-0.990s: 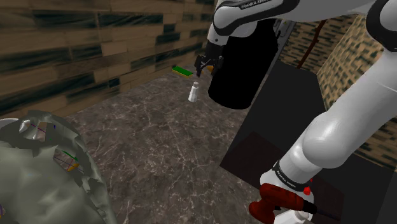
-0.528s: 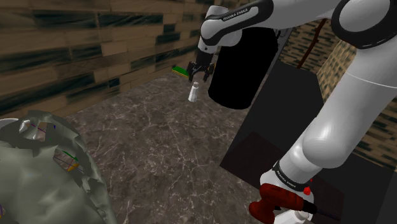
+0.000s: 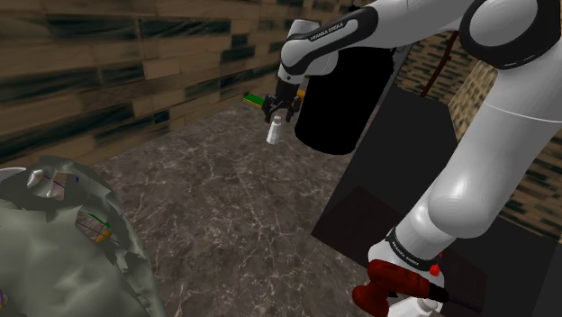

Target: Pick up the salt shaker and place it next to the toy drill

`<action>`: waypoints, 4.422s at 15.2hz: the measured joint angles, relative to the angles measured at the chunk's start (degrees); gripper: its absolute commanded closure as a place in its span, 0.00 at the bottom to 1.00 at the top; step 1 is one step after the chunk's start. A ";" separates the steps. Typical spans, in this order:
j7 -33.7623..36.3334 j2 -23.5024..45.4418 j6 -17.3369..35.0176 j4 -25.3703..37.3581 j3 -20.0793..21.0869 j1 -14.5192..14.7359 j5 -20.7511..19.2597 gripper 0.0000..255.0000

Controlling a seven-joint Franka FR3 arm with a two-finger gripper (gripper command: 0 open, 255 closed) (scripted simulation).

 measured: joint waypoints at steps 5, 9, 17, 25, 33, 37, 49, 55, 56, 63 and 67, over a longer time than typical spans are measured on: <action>-0.01 0.04 0.06 -0.01 0.00 0.00 0.01 1.00; -0.01 0.03 0.07 -0.01 -0.01 -0.01 0.01 1.00; 0.18 -0.91 -1.43 0.55 -0.04 0.00 -0.18 1.00; 0.76 -3.30 -7.02 3.78 -0.14 -0.02 -0.69 1.00; 1.38 -5.42 -12.79 7.47 -0.17 -0.01 -1.11 1.00; 1.72 -6.02 -15.76 9.85 -0.16 0.02 -1.26 1.00; 2.27 -6.74 -24.74 18.13 -0.26 -0.08 -1.53 1.00; 2.62 -6.55 -29.35 22.94 -0.26 -0.09 -1.59 1.00; 2.60 -6.46 -30.05 23.72 -0.29 -0.12 -1.59 1.00; 7.29 -18.82 -28.61 10.27 2.25 2.07 -2.00 1.00; 10.36 -26.65 -28.44 2.47 4.23 3.31 -1.62 1.00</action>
